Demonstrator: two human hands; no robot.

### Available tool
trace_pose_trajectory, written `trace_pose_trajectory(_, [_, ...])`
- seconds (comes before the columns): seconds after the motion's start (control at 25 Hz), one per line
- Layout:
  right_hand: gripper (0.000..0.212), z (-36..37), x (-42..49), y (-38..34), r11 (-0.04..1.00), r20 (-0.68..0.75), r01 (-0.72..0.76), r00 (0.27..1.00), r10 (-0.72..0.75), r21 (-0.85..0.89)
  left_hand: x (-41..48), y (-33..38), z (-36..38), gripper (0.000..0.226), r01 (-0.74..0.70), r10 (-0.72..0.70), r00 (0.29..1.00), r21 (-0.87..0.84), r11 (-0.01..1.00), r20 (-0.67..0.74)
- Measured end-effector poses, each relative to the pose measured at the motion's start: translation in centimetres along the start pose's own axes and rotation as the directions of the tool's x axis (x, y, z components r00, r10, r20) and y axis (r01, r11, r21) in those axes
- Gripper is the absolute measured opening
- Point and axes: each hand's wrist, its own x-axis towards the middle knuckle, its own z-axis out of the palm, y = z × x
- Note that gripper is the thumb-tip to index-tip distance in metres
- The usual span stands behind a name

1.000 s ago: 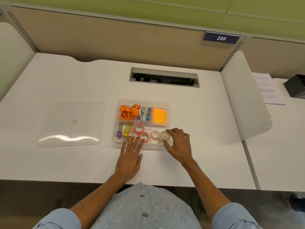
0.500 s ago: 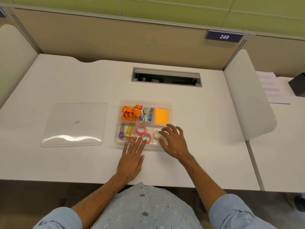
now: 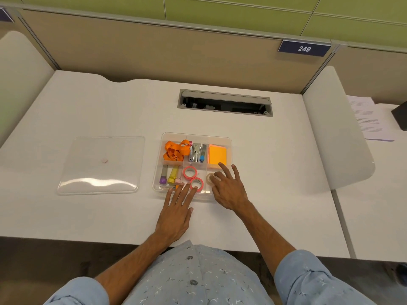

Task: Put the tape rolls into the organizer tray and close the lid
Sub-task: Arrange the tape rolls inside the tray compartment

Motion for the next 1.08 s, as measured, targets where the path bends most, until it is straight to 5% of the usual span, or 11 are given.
trace_pose_trajectory(0.4, [0.061, 0.5, 0.8, -0.4, 0.999, 0.008, -0.024, 1.000, 0.024, 0.037, -0.1, 0.1, 0.1, 0.065, 0.004, -0.004, 1.000, 0.003, 1.000, -0.009])
trace_pose_trajectory(0.6, [0.054, 0.1, 0.4, 0.7, 0.973, -0.089, -0.114, 0.987, 0.133, 0.199, -0.1, 0.1, 0.1, 0.065, 0.009, -0.009, 1.000, 0.002, 1.000, -0.009])
trace_pose_trajectory(0.88, [0.049, 0.3, -0.1, 0.8, 0.974, -0.034, -0.130, 0.990, 0.138, 0.186, -0.1, 0.1, 0.0, 0.066, 0.004, -0.004, 1.000, 0.000, 1.000, -0.002])
trace_pose_trajectory(1.08, [0.043, 0.2, -0.5, 1.2, 0.962, -0.123, -0.133, 0.978, 0.166, 0.237, 0.0, 0.1, -0.1, 0.065, 0.006, -0.006, 1.000, -0.011, 1.000, 0.003])
